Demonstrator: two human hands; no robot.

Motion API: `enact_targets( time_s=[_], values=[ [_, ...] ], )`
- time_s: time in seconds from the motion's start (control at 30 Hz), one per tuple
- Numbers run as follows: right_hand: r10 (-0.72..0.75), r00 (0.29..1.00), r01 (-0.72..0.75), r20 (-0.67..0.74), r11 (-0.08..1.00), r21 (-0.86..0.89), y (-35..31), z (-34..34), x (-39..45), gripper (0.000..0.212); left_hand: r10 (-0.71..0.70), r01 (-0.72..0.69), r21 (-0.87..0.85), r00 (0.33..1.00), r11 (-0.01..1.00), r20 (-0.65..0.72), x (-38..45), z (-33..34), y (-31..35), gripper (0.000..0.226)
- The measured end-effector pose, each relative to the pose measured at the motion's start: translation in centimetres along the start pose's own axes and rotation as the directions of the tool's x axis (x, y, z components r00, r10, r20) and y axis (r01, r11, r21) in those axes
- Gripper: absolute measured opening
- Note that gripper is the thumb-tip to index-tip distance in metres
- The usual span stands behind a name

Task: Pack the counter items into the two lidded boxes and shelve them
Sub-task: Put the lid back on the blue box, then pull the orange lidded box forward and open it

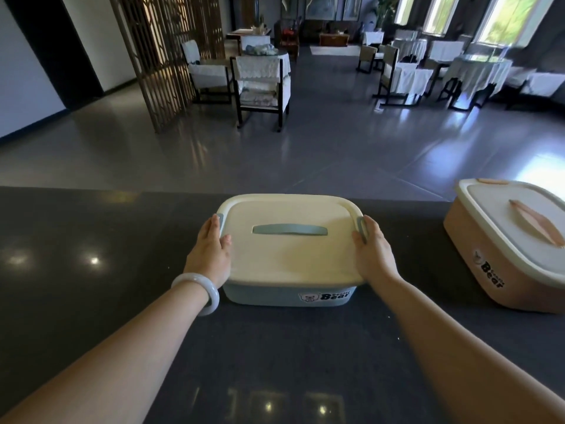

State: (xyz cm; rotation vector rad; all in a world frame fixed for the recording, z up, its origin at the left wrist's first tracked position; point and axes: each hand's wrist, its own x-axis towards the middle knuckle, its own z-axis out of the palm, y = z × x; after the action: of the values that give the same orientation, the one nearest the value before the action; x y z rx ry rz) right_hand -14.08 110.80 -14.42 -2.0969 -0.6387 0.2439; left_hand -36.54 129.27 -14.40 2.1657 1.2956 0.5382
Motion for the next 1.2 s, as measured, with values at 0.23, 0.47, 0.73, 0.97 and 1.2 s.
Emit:
enact_targets(
  time_s=[0.23,0.47,0.73,0.97,1.2],
  values=[
    [0.004,1.000,-0.004,-0.004,1.000,-0.017,-0.7,1.8,6.1,0.044,-0.018,0.018,-0.021,1.000,1.000,-0.011,5.8,1.4,0.6,0.054],
    [0.020,1.000,-0.020,-0.014,1.000,0.024,-0.4,3.1,9.1,0.044,0.004,-0.004,0.005,1.000,1.000,0.006,9.3,1.9,1.0,0.053],
    [-0.005,1.000,0.006,0.008,0.995,-0.104,-0.3,2.8,9.1,0.048,-0.002,0.001,0.021,0.999,1.000,0.042,8.8,1.5,1.3,0.054],
    [0.066,0.974,-0.045,0.217,0.994,-0.100,-1.5,0.7,6.9,0.068,-0.020,0.006,0.113,0.992,0.994,0.121,8.9,0.8,1.8,0.058],
    [0.147,0.967,-0.065,0.206,0.931,-0.360,2.0,-4.4,1.5,0.065,0.179,-0.269,0.495,0.958,0.826,0.223,4.3,1.0,4.5,0.061]
  ],
)
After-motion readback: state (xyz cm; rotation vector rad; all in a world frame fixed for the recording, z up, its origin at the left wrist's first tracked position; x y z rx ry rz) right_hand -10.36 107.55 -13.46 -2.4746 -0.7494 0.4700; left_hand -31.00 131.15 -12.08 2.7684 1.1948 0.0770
